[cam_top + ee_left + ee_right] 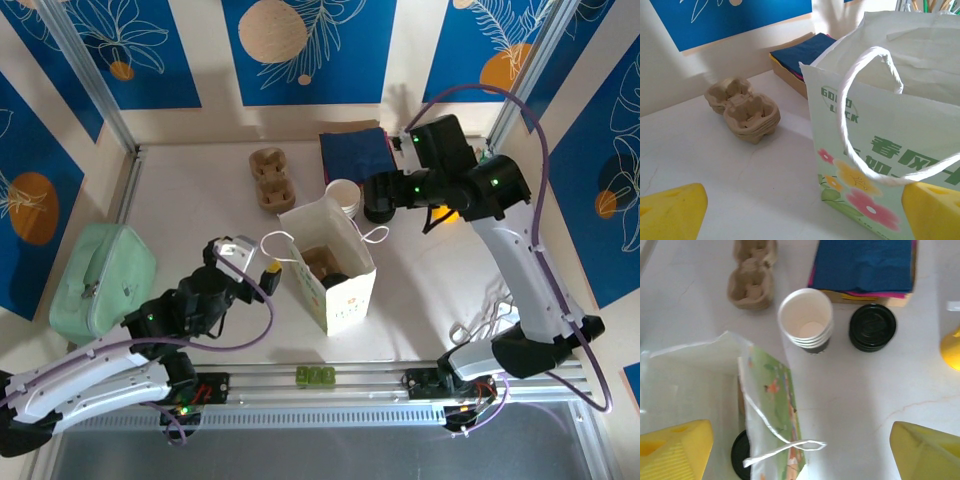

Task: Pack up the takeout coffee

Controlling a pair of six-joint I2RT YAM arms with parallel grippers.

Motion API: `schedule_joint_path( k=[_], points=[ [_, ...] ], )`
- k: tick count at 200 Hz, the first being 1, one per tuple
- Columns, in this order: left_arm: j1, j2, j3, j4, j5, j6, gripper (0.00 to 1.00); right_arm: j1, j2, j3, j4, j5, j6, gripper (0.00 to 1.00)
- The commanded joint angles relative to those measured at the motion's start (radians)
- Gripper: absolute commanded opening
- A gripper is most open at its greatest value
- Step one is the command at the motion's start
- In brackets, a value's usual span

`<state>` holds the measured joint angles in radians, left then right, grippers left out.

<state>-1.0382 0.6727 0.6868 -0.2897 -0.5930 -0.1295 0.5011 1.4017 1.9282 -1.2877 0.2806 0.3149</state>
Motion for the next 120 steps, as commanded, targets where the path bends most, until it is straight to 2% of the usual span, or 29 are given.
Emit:
schedule_joint_path(
  k=[1, 40, 60, 92, 120],
  points=[
    [0.006, -0.026, 0.04, -0.058, -0.01, 0.022, 0.99, -0.058, -0.049, -0.026, 0.004, 0.007, 0.026, 0.91],
    [0.006, -0.093, 0.027, -0.089, -0.004, 0.092, 0.99, -0.188, -0.087, -0.092, 0.05, -0.01, 0.023, 0.91],
    [0.006, -0.133, 0.009, -0.086, -0.042, 0.101, 0.99, -0.263, -0.089, -0.123, 0.084, -0.012, 0.014, 0.9],
    [0.006, -0.117, 0.008, -0.147, -0.226, 0.054, 0.99, -0.364, -0.065, -0.161, 0.153, -0.03, 0.013, 0.87],
    [0.007, -0.105, 0.013, -0.187, -0.365, 0.001, 0.99, -0.408, -0.012, -0.165, 0.209, -0.048, 0.015, 0.85]
  ],
)
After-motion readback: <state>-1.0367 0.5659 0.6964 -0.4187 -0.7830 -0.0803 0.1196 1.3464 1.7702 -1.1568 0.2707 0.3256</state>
